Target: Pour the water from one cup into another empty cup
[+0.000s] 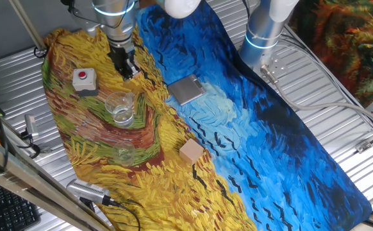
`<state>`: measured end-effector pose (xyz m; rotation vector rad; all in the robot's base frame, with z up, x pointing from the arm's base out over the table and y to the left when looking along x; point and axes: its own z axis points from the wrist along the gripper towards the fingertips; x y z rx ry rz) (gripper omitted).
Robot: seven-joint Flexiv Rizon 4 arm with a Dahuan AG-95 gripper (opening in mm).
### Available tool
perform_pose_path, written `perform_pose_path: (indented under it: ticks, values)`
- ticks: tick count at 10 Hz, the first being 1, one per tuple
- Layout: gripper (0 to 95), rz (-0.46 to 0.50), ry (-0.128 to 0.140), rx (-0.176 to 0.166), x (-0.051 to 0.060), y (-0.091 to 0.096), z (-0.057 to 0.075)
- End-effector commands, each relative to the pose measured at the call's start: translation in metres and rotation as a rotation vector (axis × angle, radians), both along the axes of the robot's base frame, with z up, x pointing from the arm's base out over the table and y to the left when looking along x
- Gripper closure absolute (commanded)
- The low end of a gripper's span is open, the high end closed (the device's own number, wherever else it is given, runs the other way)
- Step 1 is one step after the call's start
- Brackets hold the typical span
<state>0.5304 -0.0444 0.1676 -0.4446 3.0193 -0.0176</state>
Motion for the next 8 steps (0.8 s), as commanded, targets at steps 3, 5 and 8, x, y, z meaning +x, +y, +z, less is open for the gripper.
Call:
perform_pose_path:
  ticks: [3, 5, 8]
  values:
    - [95.0, 0.103, -0.028, 0.029, 0.006, -0.009, -0.006]
    - [95.0, 0.135, -0.032, 0.043, 0.007, -0.010, -0.008]
    - [95.0, 0.184, -0.028, 0.056, 0.010, -0.011, -0.012]
